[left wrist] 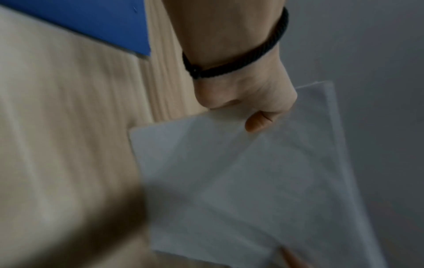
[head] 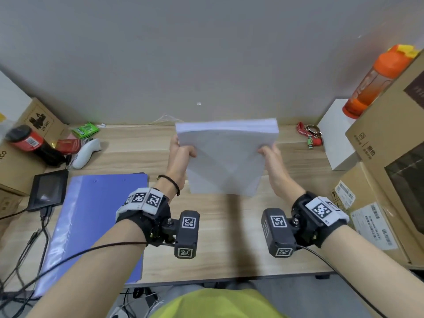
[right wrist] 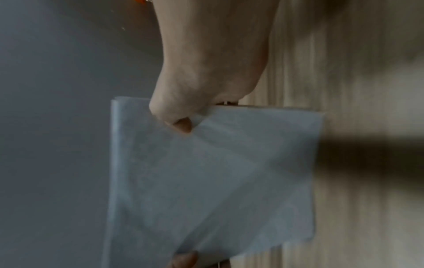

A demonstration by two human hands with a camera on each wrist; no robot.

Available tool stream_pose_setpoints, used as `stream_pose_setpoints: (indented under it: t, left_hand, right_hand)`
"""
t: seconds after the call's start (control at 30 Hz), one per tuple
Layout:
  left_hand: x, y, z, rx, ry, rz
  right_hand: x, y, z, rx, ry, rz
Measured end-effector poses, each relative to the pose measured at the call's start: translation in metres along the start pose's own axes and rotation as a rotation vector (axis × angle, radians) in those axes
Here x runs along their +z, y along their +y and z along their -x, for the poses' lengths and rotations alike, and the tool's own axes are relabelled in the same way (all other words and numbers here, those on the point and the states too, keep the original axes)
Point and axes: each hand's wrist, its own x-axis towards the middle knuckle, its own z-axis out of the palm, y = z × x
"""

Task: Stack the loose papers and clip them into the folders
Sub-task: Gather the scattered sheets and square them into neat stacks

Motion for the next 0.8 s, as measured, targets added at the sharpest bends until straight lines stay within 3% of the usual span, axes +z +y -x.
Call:
stream_pose_setpoints:
  t: [0.17,0.43,0.57,0.7,0.8]
  left_hand:
    - [-0.014,-0.039,0.006,-0.138,-0.099,-0.19]
    - [-0.026,-0.031,-0.004,-0.013,-0.161,-0.343]
    - [-0.035,-0.016,-0.017,-0.055,-0.16,-0.335]
    - [-0.052,-0.028,-0.013,-0.227,-0.214,-0.25]
    - [-0.052,-0.039,-0.004,-0.29,-0.155,-0.04]
  right_hand:
    - [-0.013,0.026,0.003,0.094,-0.129,0.192]
    - [-0.025,0.006,-0.008,-0.013,-0.223,0.507]
    - [-0.035,-0.012,-0.017,0.112,-0.28,0.405]
    - [-0.049,-0.01,-0.024,0.255,-0.173,0.187]
    - [-0.055,0.001,-0.024,0.364,-0.076,0.033]
